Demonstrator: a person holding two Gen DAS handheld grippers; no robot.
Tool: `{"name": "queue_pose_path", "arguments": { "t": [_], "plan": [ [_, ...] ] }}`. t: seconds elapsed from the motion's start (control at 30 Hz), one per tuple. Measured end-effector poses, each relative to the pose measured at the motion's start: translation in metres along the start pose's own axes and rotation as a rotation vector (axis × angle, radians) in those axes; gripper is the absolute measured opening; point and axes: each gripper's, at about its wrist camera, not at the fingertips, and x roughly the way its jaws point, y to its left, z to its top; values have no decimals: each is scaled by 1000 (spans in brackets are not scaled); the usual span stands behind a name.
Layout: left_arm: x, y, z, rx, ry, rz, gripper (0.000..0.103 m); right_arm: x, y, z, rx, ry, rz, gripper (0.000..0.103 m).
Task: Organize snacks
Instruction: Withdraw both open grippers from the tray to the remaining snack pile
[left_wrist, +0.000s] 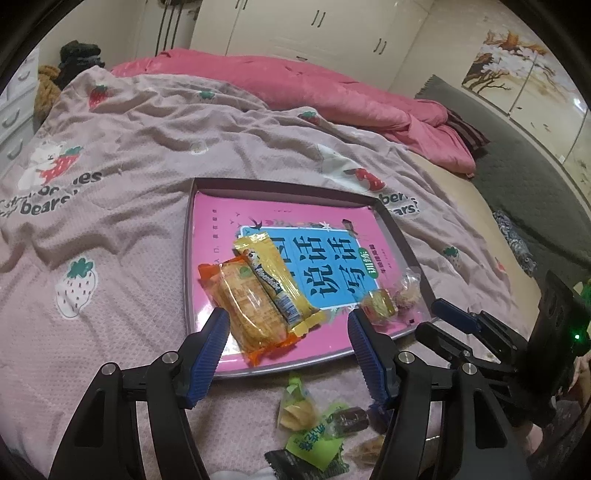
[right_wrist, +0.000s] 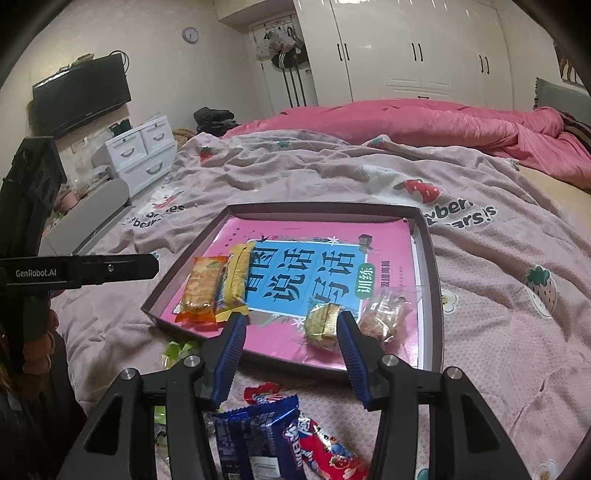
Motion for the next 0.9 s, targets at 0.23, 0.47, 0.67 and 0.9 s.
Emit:
{"name": "queue_pose_path", "arguments": {
  "t": [0.23,0.47,0.67,0.9],
  "plan": [
    [-7,2,-5,-1,2,1,68,-10,10,-3,-20,-8,11,51],
    [-15,2,-12,5,0,4,68,-21,19,-8,-31,-8,24,51],
    [-20,2,-17,11,4,2,68,-29,25,-13,-33,-5,34,51],
    [-23,2,-24,11,12,6,68,-38,31,-24,-32,24,45,51]
  ]
}}
